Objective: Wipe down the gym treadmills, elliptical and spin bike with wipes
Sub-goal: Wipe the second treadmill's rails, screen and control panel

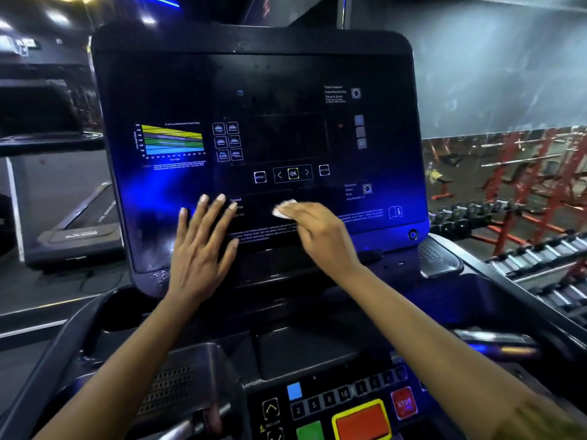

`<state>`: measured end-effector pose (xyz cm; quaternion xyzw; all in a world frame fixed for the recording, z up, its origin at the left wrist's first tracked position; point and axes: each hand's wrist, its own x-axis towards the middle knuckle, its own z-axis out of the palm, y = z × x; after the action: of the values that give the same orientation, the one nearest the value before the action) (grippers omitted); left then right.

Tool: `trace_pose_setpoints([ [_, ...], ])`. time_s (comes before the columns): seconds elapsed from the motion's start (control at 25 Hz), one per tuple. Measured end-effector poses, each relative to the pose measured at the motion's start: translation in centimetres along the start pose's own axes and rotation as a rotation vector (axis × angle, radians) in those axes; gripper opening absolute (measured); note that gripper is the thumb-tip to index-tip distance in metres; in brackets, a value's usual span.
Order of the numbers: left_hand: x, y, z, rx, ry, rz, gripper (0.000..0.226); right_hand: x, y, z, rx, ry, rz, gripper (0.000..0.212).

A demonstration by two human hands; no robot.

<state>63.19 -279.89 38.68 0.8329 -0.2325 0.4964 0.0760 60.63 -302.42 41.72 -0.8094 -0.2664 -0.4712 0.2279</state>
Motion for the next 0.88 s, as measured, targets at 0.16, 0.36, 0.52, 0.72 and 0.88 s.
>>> trace_pose_setpoints([
  [0.16, -0.3, -4.2, -2.0, 0.100, 0.080, -0.209, 0.056, 4.7, -2.9, 4.9, -0.015, -0.083, -0.235, 0.036],
  [0.36, 3.7, -6.4, -2.9, 0.117, 0.119, -0.183, 0.057, 11.8, -2.8, 6.1, 0.013, 0.116, -0.228, 0.037],
  [0.52, 9.3, -8.5, -2.9, 0.147, 0.110, -0.147, 0.060, 19.0, -2.2, 5.7, -0.033, 0.261, -0.223, 0.038],
  [0.72, 12.0, -9.5, -2.1, 0.194, 0.079, -0.156, 0.064, 27.3, -4.0, 7.9, -0.165, 0.282, -0.421, 0.032],
  [0.88, 11.8, -9.8, -1.8, 0.244, 0.091, -0.150, 0.064, 29.0, -4.0, 9.7, -0.303, 0.050, -0.574, 0.038],
])
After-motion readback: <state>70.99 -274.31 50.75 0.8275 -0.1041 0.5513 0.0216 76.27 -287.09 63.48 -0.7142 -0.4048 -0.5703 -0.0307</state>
